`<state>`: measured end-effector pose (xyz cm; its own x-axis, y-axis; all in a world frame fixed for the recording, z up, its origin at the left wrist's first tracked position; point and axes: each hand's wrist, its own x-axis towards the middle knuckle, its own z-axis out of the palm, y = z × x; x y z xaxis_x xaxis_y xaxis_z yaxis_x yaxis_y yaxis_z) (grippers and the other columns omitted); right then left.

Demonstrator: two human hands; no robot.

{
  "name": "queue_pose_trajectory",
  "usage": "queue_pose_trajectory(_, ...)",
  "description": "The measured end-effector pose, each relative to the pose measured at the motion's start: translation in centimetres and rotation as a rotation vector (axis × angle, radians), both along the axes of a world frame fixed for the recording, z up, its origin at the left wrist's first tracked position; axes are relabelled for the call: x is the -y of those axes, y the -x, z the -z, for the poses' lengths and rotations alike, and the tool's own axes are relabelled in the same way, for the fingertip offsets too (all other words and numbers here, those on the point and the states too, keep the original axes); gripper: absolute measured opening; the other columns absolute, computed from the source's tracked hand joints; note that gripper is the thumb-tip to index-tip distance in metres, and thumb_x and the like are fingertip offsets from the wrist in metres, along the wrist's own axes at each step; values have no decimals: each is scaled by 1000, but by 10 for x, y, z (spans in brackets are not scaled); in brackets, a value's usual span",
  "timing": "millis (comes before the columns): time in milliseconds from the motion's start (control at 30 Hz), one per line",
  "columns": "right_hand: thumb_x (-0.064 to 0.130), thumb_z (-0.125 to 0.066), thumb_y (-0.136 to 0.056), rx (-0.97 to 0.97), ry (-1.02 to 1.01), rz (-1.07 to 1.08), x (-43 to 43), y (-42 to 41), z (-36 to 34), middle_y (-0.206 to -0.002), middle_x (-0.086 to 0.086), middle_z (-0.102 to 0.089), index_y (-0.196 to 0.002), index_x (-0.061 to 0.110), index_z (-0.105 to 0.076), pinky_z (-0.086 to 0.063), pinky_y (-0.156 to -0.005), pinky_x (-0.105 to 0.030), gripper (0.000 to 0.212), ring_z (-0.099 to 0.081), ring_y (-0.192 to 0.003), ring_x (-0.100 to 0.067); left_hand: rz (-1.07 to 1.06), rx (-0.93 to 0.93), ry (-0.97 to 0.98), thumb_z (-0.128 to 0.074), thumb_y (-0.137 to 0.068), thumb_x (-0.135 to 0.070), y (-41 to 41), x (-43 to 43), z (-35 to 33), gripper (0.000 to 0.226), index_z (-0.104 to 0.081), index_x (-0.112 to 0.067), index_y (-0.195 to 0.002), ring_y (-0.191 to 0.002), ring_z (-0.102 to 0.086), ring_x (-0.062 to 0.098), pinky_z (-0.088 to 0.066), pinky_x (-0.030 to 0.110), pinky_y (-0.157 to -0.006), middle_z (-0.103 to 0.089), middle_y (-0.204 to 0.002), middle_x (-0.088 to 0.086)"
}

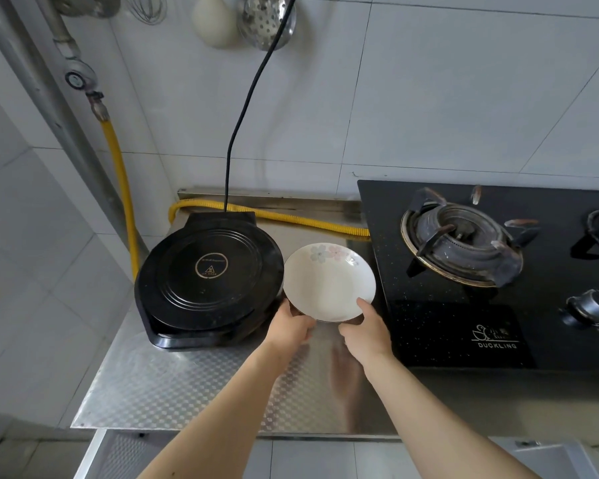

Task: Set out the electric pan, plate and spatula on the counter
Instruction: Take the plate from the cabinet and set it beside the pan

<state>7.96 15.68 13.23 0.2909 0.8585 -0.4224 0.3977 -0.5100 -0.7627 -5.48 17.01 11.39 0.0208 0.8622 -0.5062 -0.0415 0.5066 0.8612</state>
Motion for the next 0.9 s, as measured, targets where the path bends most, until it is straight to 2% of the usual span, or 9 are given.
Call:
queue_pose_trajectory(67, 6, -53, -86, 20, -15, -6, 4, 1, -2, -145, -5, -44, -145, 21, -37, -42, -105, -39, 63, -48, -128, -26, -8, -61, 4, -56, -73, -7, 1, 3, -1, 54, -51, -13, -126, -87, -59, 24, -53, 45, -86, -65, -107, 7)
queue_pose_trajectory(167, 6, -52, -85, 66, -40, 0, 12, 4, -7, -140, -5, -48, -140, 22, -45, -46, -99, -37, 57, -51, -122, -25, -29, -177, 12, -55, -80, -9, 3, 10, -7, 51, -49, -10, -130, -80, -56, 22, -50, 36, -71, -63, -117, 13)
queue_pose_trajectory(233, 6, -50, -85, 90, -58, -6, 17, 5, -12, -137, -5, -50, -135, 21, -50, -46, -96, -35, 52, -51, -121, -24, -38, -209, -8, -54, -81, -8, 5, 15, -11, 44, -55, -8, -125, -73, -56, 22, -50, 36, -66, -66, -110, 13)
queue_pose_trajectory(333, 5, -48, -85, 102, -93, -36, 27, 4, -21, -132, -4, -55, -126, 19, -58, -43, -91, -29, 45, -53, -120, -23, -51, -252, -34, -55, -83, -9, 6, 27, -19, 32, -61, -11, -114, -69, -57, 19, -56, 44, -72, -63, -91, -2)
queue_pose_trajectory(433, 3, -48, -84, 91, -122, -60, 39, 3, -28, -127, -2, -61, -118, 18, -63, -45, -88, -27, 40, -56, -116, -21, -48, -307, -87, -57, -84, -13, 6, 39, -27, 30, -63, -14, -113, -74, -56, 12, -52, 31, -61, -63, -94, -1)
queue_pose_trajectory(500, 4, -48, -85, 87, -136, -72, 46, 2, -32, -124, -1, -63, -115, 19, -65, -45, -83, -26, 38, -58, -111, -20, -45, -327, -125, -58, -84, -15, 4, 48, -31, 30, -63, -15, -114, -86, -57, 14, -44, 26, -68, -64, -104, 1)
queue_pose_trajectory(600, 5, -48, -86, 91, -162, -87, 59, 0, -39, -119, 1, -65, -109, 20, -69, -48, -81, -27, 35, -60, -104, -21, -64, -345, -153, -58, -85, -17, 3, 66, -41, 29, -64, -18, -114, -97, -58, 16, -44, 27, -77, -64, -106, 0)
queue_pose_trajectory(733, 8, -48, -88, 112, -190, -134, 78, 2, -43, -116, 3, -65, -104, 21, -71, -52, -87, -34, 31, -61, -101, -21, -98, -393, -186, -59, -86, -19, 6, 91, -47, 28, -64, -18, -113, -97, -58, 16, -45, 26, -79, -64, -106, -1)
queue_pose_trajectory(900, 10, -48, -89, 113, -203, -209, 99, 12, -40, -113, 5, -69, -102, 22, -72, -48, -84, -27, 30, -61, -102, -18, -158, -428, -192, -59, -86, -21, 17, 124, -47, 24, -66, -21, -109, -99, -60, 16, -49, 32, -89, -65, -105, -2)
